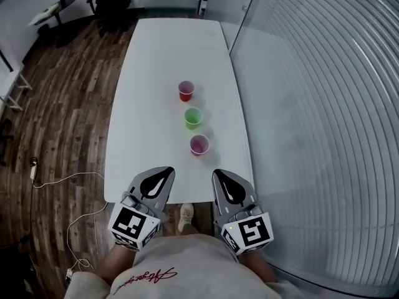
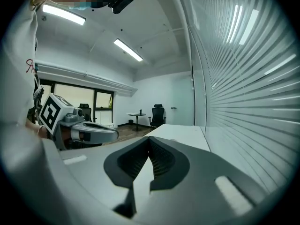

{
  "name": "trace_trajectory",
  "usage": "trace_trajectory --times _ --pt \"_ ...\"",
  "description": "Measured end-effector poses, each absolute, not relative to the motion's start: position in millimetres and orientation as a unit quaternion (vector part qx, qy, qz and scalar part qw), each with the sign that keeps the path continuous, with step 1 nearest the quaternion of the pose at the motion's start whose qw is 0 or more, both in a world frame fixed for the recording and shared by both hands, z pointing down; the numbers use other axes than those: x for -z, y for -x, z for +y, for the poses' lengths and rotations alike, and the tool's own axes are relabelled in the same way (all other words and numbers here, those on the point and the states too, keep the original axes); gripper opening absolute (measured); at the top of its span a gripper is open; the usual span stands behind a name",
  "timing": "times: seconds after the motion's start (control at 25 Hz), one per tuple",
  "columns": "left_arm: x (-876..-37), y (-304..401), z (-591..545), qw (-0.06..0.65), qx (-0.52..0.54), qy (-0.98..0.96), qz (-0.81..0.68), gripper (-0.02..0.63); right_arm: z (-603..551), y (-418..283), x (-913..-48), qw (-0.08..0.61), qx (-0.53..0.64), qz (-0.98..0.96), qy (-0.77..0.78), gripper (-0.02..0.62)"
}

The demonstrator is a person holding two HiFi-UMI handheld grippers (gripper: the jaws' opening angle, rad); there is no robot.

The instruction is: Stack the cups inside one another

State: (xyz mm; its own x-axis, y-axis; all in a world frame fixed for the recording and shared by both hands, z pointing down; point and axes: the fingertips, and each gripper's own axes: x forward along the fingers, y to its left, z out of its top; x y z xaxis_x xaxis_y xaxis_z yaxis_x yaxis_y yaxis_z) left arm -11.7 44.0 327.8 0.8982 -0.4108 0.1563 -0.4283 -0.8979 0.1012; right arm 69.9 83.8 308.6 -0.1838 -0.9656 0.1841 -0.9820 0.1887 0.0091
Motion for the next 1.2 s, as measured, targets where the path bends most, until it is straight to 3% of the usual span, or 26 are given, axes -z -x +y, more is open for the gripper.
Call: trace_trajectory --times 0.48,1.2 --pt "-326.7 -17.8 -31.4 0.067 -0.079 -0.970 -0.219 -0.006 7.1 -92.6 -314.0 0.069 -0.074 -0.777 -0.622 0.003" --pt "-338.2 -7.8 -92.1 0.072 -0.075 -0.976 -0.192 -0.006 -69.7 -100.3 -309.1 0.040 -0.056 -0.794 -0.604 0.003"
